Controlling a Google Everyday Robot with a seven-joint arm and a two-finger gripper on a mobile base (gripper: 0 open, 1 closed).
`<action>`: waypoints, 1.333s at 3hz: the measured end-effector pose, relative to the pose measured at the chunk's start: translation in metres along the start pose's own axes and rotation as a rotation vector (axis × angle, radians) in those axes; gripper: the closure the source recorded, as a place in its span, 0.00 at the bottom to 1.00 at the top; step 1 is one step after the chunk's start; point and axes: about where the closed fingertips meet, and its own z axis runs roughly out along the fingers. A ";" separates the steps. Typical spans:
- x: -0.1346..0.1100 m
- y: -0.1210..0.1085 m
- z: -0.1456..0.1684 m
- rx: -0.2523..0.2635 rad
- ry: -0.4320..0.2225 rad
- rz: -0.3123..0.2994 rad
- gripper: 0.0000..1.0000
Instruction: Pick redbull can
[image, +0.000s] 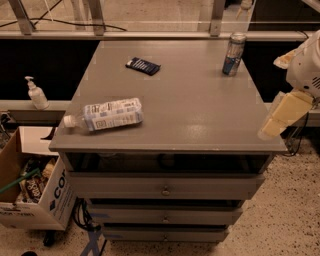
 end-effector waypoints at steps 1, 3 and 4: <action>0.008 -0.026 0.021 0.054 -0.042 0.065 0.00; 0.019 -0.070 0.070 0.097 -0.147 0.217 0.00; 0.020 -0.091 0.096 0.091 -0.233 0.292 0.00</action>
Offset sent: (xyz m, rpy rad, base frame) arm 0.0905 -0.0350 -0.0452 0.2064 -0.1242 -0.1956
